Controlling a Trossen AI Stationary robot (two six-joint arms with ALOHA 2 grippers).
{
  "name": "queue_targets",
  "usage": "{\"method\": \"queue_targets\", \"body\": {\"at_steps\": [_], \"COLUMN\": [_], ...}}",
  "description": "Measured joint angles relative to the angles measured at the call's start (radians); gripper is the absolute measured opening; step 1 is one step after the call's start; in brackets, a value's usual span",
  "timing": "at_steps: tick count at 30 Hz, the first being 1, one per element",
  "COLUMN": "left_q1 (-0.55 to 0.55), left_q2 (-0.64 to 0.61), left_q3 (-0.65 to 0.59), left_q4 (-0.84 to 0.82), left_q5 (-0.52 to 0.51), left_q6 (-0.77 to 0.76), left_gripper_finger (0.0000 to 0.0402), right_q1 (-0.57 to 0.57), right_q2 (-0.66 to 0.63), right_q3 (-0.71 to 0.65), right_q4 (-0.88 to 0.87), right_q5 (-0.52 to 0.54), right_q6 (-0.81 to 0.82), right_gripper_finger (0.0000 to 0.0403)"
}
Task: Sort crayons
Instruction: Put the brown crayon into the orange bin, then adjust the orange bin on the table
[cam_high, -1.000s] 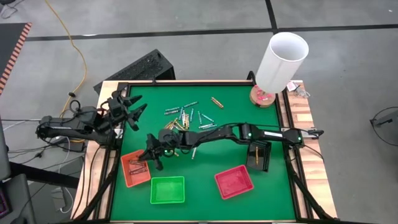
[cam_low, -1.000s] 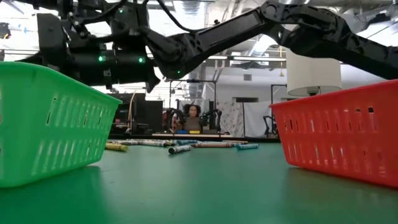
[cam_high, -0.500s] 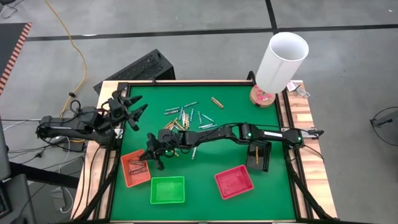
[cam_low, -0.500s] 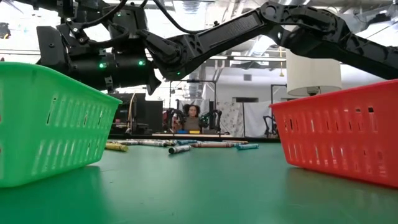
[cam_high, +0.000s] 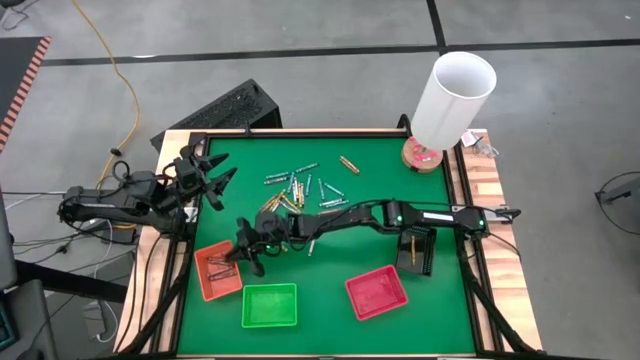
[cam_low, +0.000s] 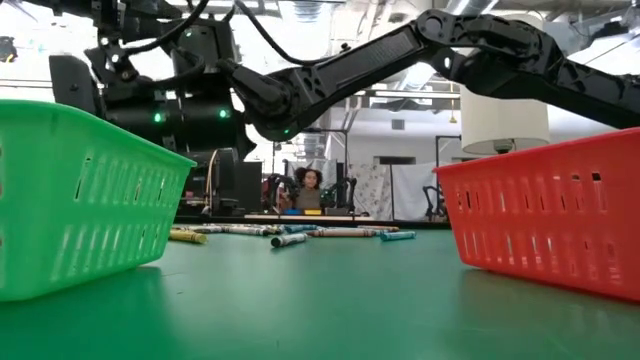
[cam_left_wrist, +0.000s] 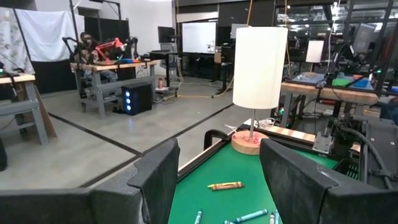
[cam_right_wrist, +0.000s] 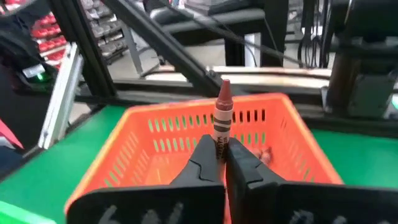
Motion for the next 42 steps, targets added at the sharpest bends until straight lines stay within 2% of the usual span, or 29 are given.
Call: {"method": "queue_targets", "body": {"at_steps": [13, 27, 42], "left_q1": [0.000, 0.000, 0.000], "left_q2": [0.000, 0.000, 0.000], "left_q3": [0.000, 0.000, 0.000], "left_q4": [-0.004, -0.006, -0.008], "left_q5": [0.000, 0.000, -0.008], "left_q6": [0.000, 0.000, 0.023], "left_gripper_finger": [0.0212, 0.0212, 0.0212], "right_q1": [-0.001, -0.001, -0.002], "right_q2": [0.001, 0.001, -0.018], "right_q3": [0.000, 0.010, 0.025], "right_q4": [0.007, 0.019, 0.057], "right_q5": [0.000, -0.002, -0.005], "right_q6": [-0.007, -0.008, -0.084], "right_gripper_finger": [0.0062, 0.0066, 0.0067]}}
